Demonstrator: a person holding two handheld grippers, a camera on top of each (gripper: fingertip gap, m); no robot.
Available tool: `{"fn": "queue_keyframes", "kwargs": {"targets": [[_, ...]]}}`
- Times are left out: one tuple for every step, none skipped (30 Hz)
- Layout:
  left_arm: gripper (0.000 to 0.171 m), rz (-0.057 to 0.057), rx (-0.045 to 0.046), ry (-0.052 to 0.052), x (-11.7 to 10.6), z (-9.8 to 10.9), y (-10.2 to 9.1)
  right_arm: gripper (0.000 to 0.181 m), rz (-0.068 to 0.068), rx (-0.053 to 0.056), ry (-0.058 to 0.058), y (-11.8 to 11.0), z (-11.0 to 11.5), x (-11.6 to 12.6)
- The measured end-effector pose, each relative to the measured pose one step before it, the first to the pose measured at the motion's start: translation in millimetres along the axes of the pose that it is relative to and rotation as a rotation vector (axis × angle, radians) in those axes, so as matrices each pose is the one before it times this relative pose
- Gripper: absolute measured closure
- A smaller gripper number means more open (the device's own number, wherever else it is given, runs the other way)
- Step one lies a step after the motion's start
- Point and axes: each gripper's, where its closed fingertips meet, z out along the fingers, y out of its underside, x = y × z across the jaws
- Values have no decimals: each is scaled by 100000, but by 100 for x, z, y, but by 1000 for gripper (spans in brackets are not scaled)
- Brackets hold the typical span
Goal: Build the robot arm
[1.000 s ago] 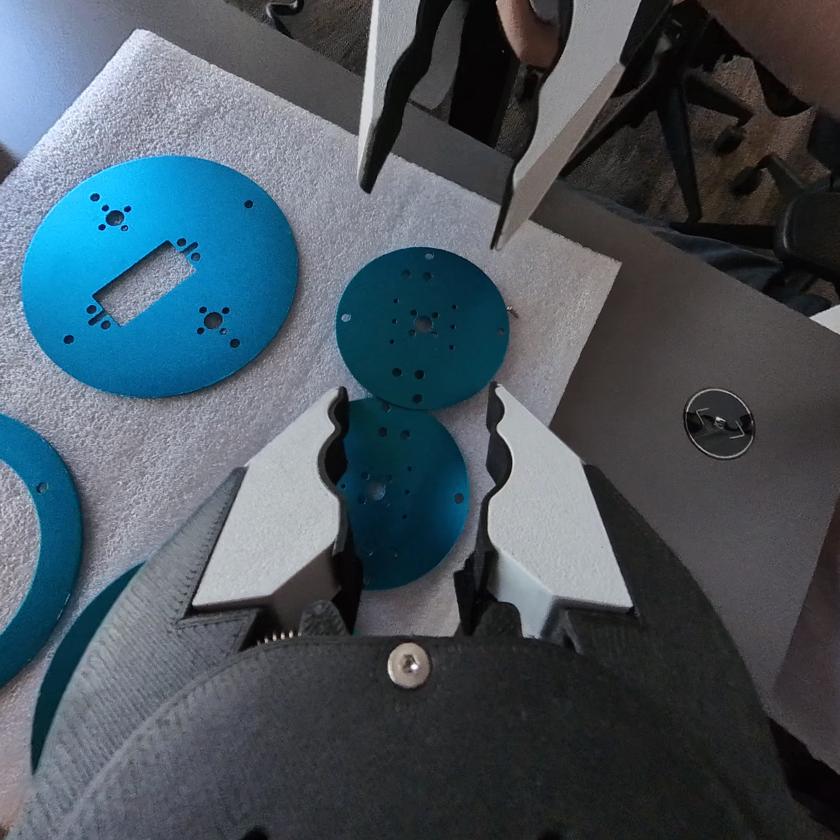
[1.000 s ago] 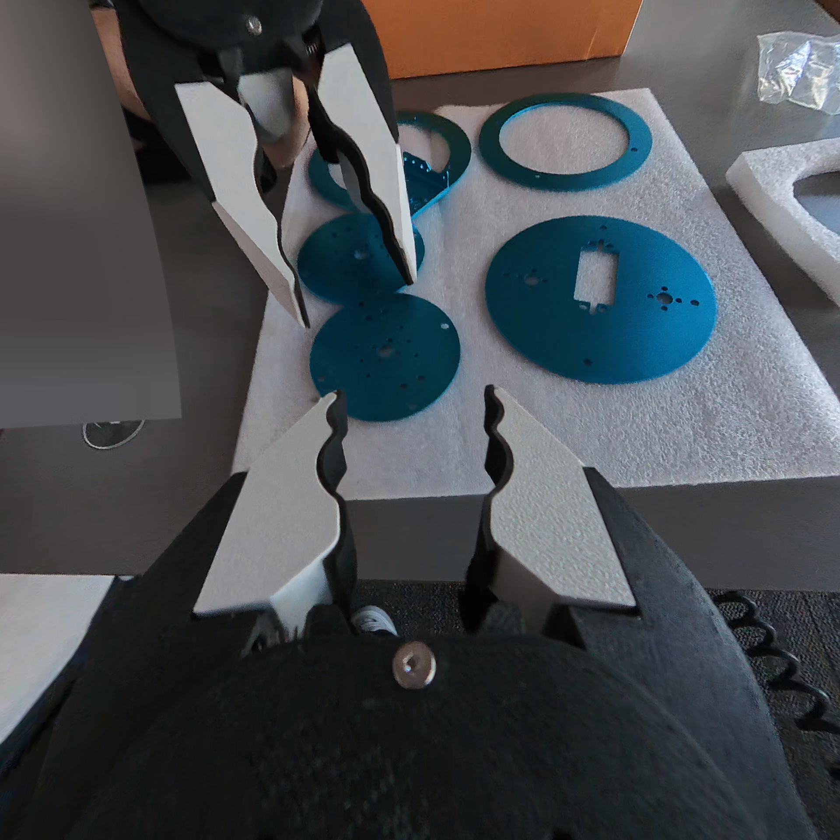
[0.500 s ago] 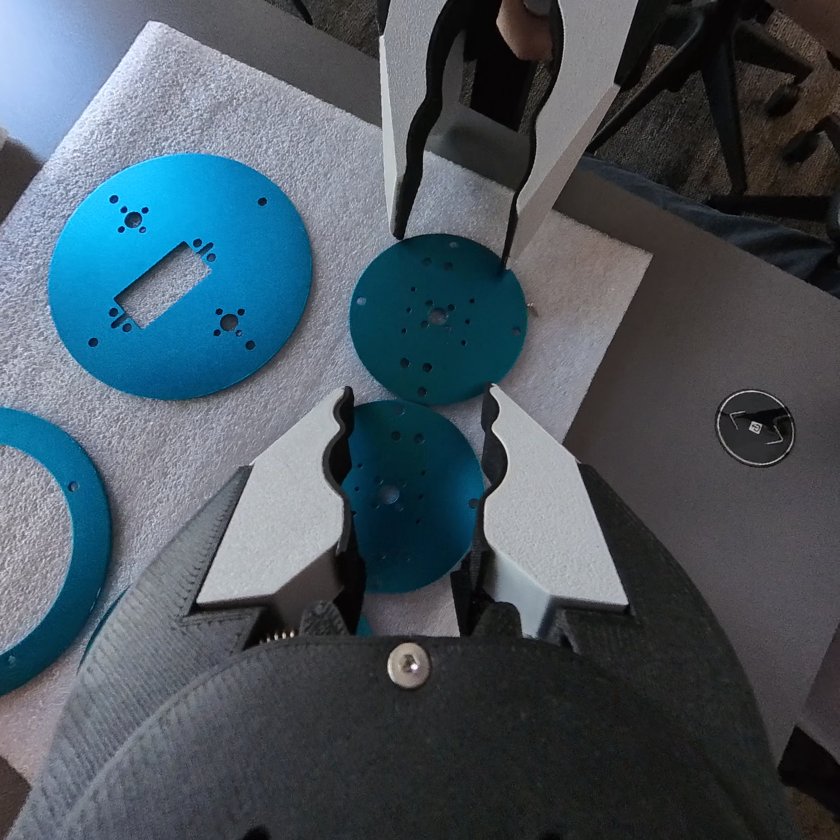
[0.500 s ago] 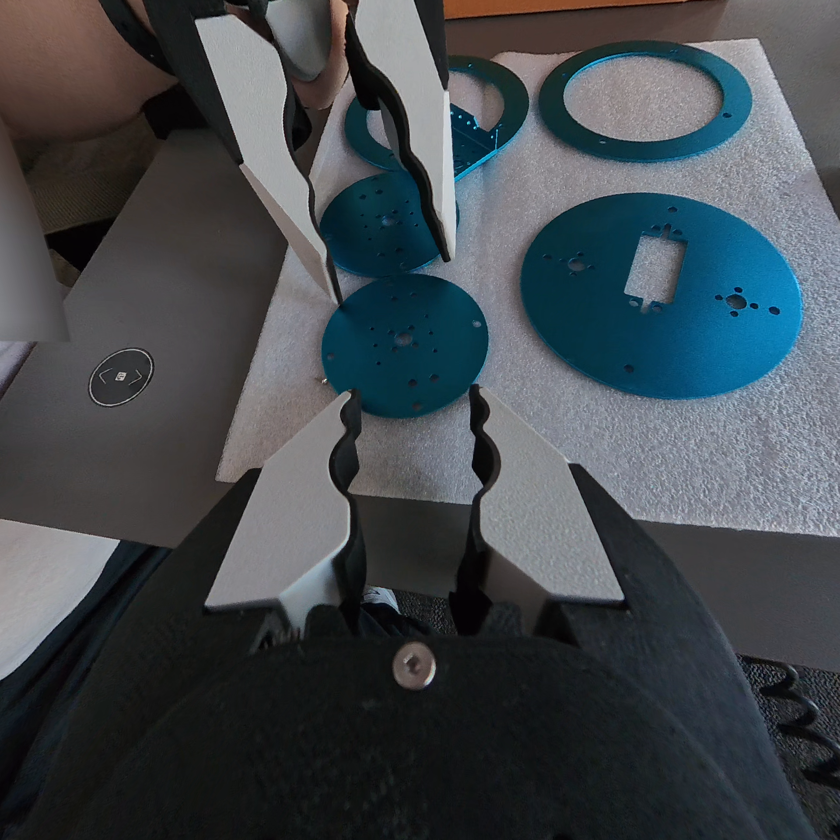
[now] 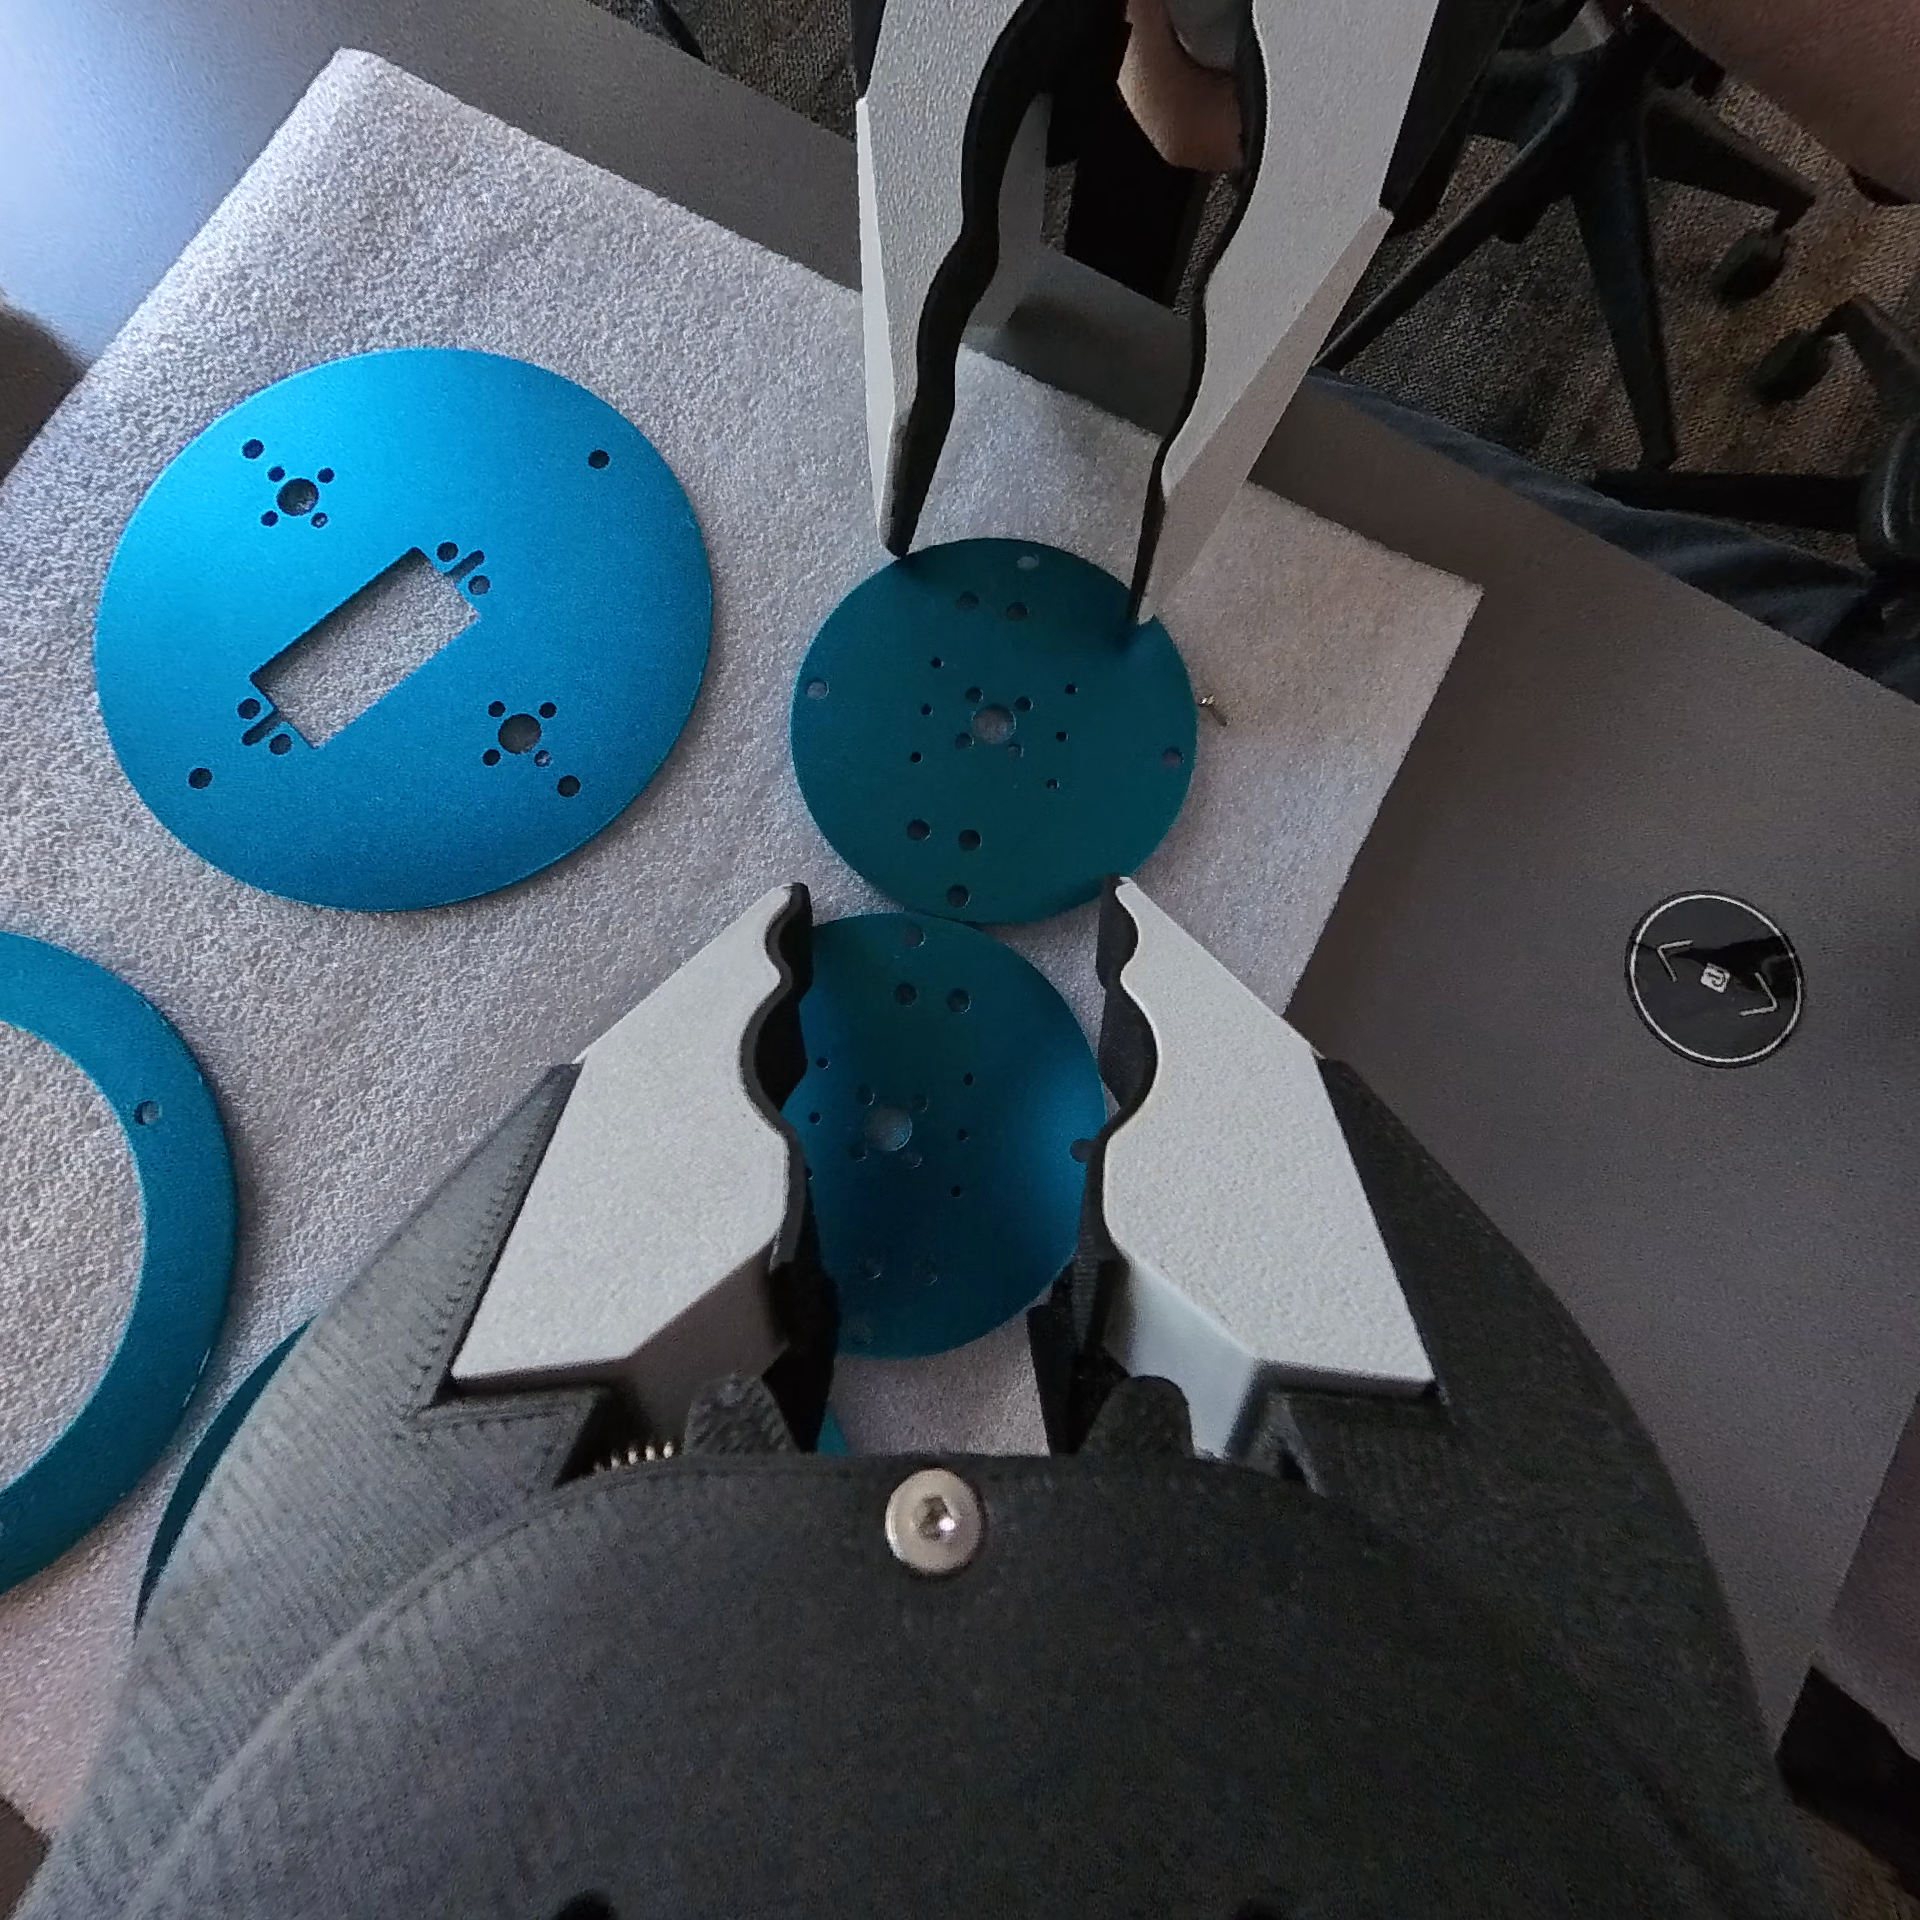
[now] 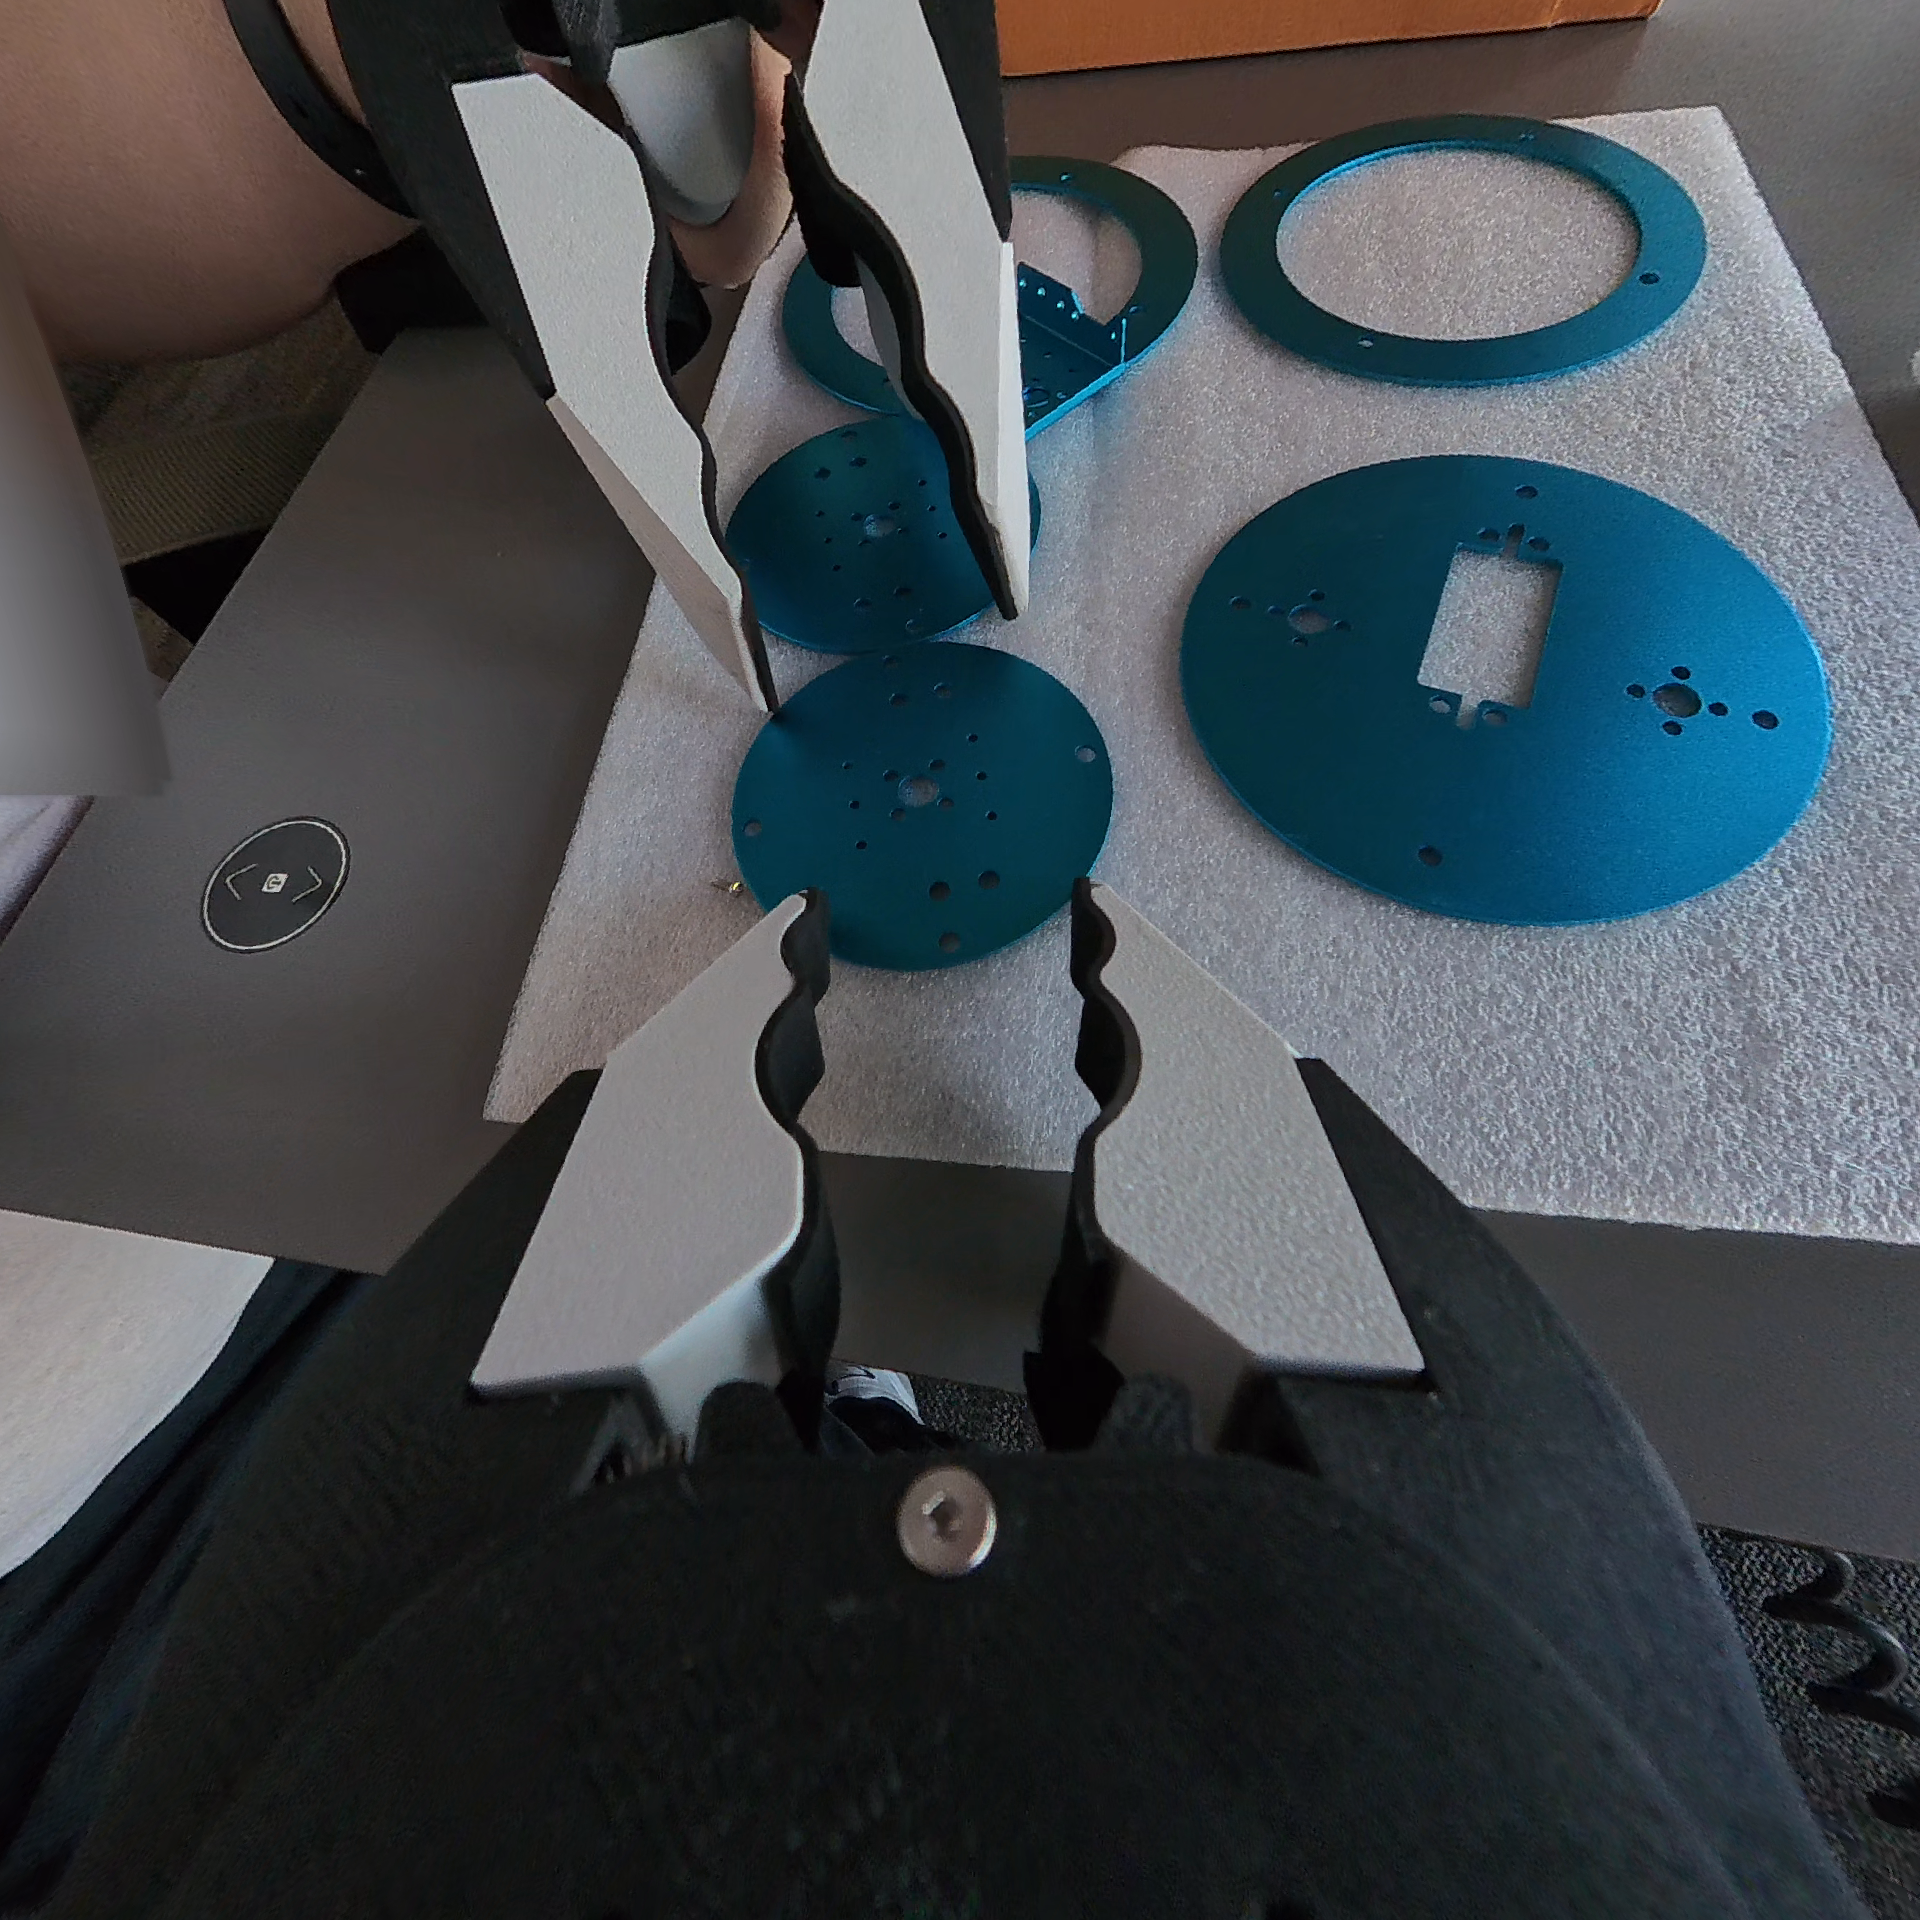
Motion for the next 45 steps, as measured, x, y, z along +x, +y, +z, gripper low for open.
{"fn": "queue_keyframes", "kwargs": {"targets": [[117,-150,199,25,1,18,-17,136,139,201,66,-12,-12,9],[117,-83,106,43,-2,11,-4,136,-60,111,79,-9,0,5],[117,-4,94,18,-5,2,7,136,-102,90,62,0,-9,-4],[117,-104,77,184,7,-2,-3,136,40,18,-41,6,7,-7],[117,7,10,141,15,-5,5,135,51,-19,-35,-4,6,2],[117,104,-27,-44,-4,-4,7,135,52,-8,-45,0,-1,0],[117,-47,-26,-94,-6,4,-3,135,5,8,-26,-2,0,6],[117,-153,45,-35,6,11,0,135,-11,-10,-5,-4,8,0],[117,-89,119,14,0,-4,-3,135,-10,46,-28,-1,-5,-3],[117,-122,160,44,-6,-5,-5,135,76,119,-44,-8,-10,8],[117,-228,155,117,2,-3,-8,135,95,160,-45,-11,7,8],[117,-158,112,81,2,-9,1,135,-35,179,0,-13,-3,-8],[117,-108,119,45,-12,0,-9,135,-14,160,42,-11,-6,7],[116,-79,69,175,17,1,-6,135,169,109,-35,-12,-2,3],[116,34,12,233,39,-2,2,135,53,63,-141,4,1,-12],[116,9,78,73,12,-32,-14,135,-11,47,-187,-4,-19,-27],[115,-196,290,319,47,-72,-44,134,116,312,236,-23,-12,35],[115,-539,712,487,41,-146,-83,132,101,1272,361,-145,-45,68],[115,-963,1365,13,-49,-321,-149,132,300,2010,-163,-260,-107,-38],[115,-1481,2014,-930,-247,-568,-197,131,492,2725,-496,-416,-171,-112],[113,-1989,2341,-1677,-406,-864,-215,131,270,3161,694,-499,-275,38],[114,-2598,2448,-2491,-573,-1156,-183,131,-277,3042,1391,-494,-360,122],[115,-3733,1886,-4072,-828,-1372,-50,131,-494,2684,1695,-441,-430,128],[115,-5173,491,-5215,-1045,-1427,206,131,-236,2255,1864,-394,-469,155],[115,-5997,-1204,-4524,-953,-1280,476,131,204,1914,1143,-335,-424,48],[116,-5507,-1879,-3791,-795,-1010,608,131,603,2003,542,-350,-369,-17],[119,-3686,-1474,-2669,-552,-720,553,131,767,2278,187,-364,-280,-53],[120,-1583,-668,-1521,-302,-423,347,131,797,2213,-371,-315,-168,-99],[123,225,-45,-903,-172,-150,168,131,718,1778,-633,-238,-51,-112],[126,1187,-694,-711,-136,124,197,132,425,1029,-353,-99,37,-21],[129,1531,-2047,16,36,349,303,132,80,175,-214,33,115,2],[134,2367,-2812,880,264,449,333,132,141,-363,-318,112,163,2],[140,3687,-2520,274,239,508,268,132,166,-732,-209,176,180,-23],[144,4127,-2388,-1559,-24,509,278,132,-52,-833,-117,183,157,-65],[147,3433,-2451,-1885,-94,464,306,132,-144,-825,-66,186,114,-131],[151,2173,-1553,-1171,-38,395,170,132,-95,-706,105,169,78,-161],[152,1110,-174,-67,79,299,-12,132,-188,-853,93,190,55,-206],[152,289,172,870,158,216,-22,133,-335,-1224,-41,266,45,-282],[153,-195,-335,784,71,138,101,136,-401,-1712,-859,319,66,-444],[155,-339,-601,129,-71,106,178,142,-440,-2162,-1975,366,83,-646],[160,-379,-268,247,-56,77,154,149,-598,-2218,-1712,366,131,-623],[163,-435,193,999,59,55,76,151,-634,-2287,-717,364,168,-486],[163,-511,340,736,37,57,14,152,-443,-2371,-831,390,198,-478],[164,-218,336,249,-25,33,-5,155,-175,-2138,-1152,377,210,-486],[165,171,148,547,53,42,21,156,-135,-1594,-844,287,207,-396]]}}
